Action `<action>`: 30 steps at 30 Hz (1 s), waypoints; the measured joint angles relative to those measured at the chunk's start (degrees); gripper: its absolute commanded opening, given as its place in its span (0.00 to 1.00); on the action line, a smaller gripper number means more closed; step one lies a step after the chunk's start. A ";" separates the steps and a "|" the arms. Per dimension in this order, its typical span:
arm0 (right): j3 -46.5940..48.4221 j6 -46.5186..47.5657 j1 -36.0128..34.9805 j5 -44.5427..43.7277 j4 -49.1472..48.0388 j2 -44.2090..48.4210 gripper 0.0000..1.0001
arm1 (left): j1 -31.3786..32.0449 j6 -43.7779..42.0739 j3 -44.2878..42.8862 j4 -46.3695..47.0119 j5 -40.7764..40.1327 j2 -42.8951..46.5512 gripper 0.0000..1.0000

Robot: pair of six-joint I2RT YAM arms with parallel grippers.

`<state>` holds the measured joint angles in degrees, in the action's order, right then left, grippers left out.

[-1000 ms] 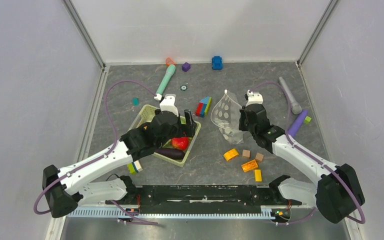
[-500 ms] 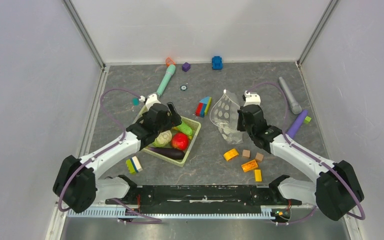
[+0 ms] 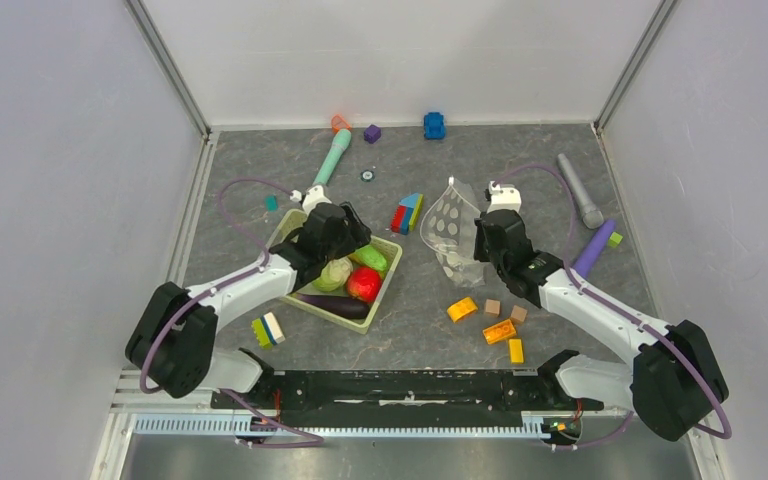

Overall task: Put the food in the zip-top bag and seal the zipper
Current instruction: Pick up the fake vegetable from the bin.

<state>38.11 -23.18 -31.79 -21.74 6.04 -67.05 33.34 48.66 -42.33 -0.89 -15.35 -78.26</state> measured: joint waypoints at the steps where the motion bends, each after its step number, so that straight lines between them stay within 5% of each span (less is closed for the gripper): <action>1: 0.00 0.00 0.00 -0.15 0.00 0.02 0.08 | 0.00 0.09 0.00 0.37 0.13 -0.37 0.70; 11: 0.00 0.00 -0.13 -0.87 0.00 0.00 0.08 | -0.22 0.42 -0.26 1.27 0.24 -2.75 0.47; 14: 0.00 0.00 -0.35 -0.96 0.00 0.02 0.08 | -0.33 0.44 -0.28 1.29 0.20 -3.28 0.24; 19: 0.00 0.02 -0.48 -1.05 0.00 0.00 0.08 | -0.37 1.05 -0.37 1.33 0.55 -3.34 0.03; 30: 0.00 0.48 -0.76 -0.68 0.02 0.00 0.07 | -0.20 -1.66 0.17 -0.24 2.12 4.70 0.02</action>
<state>38.11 -22.70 -32.56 -22.41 6.07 -67.05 33.15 47.00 -42.15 -1.13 -13.23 -73.56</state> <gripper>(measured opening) 0.076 0.155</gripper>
